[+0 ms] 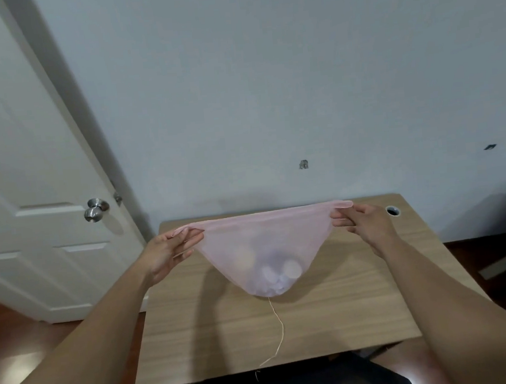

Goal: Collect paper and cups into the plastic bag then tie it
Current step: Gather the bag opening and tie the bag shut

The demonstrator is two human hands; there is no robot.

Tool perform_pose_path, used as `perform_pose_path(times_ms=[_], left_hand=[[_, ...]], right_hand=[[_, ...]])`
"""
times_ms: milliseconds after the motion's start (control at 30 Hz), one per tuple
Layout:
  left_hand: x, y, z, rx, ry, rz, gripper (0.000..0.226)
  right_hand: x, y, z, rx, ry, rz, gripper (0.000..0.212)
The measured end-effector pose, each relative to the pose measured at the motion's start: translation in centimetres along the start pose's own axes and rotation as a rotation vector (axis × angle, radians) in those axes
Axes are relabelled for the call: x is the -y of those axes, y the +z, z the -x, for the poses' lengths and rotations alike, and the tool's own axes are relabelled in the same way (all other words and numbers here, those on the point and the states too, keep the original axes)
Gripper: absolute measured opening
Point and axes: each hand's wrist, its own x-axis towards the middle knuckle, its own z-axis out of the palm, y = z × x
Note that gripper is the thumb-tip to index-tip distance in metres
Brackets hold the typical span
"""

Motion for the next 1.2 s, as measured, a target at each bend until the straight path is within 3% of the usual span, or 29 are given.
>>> perform_pose_path(times_ms=[200,300,467,533,633,767,833,1000,1133,1200], left_hand=[[-0.7,0.5,0.6,-0.094,0.108,-0.063,0.045],[-0.8,0.6,0.2,-0.093,0.151,-0.123,0.040],[-1.5,2.0,0.3,-0.172,0.247,-0.168,0.027],[-1.6,2.8,0.0,-0.143,0.244,-0.069,0.034],[-2.7,4.6,0.2,-0.033,0.149,0.156,0.052],[-4.0,6.7,0.5,-0.004,0.109,0.536,0.037],[-4.5,7.2,0.4,-0.039,0.139,0.584,0.047],[-5.5,8.5,-0.2,-0.039,0.227,0.537,0.039],[-5.5,9.5,0.0,-0.072,0.260,0.384,0.066],[-5.6,10.1,0.2,-0.053,0.290,0.322,0.061]], right_hand=[[1.0,-0.1,0.0,-0.133,-0.073,-0.012,0.028],[1.8,0.0,0.1,-0.140,-0.059,-0.127,0.019],[3.0,0.3,0.2,0.165,0.064,-0.666,0.017],[4.0,0.7,0.9,0.243,0.126,-0.861,0.019],[5.0,1.5,1.7,0.214,0.163,-1.038,0.015],[5.4,2.5,2.0,0.241,0.152,-1.072,0.031],[5.4,2.8,1.9,0.270,0.146,-1.037,0.033],[5.5,3.7,1.8,0.319,0.074,-0.965,0.028],[5.9,4.0,2.2,0.326,0.028,-0.915,0.022],[5.8,4.2,2.1,0.343,0.015,-0.905,0.018]])
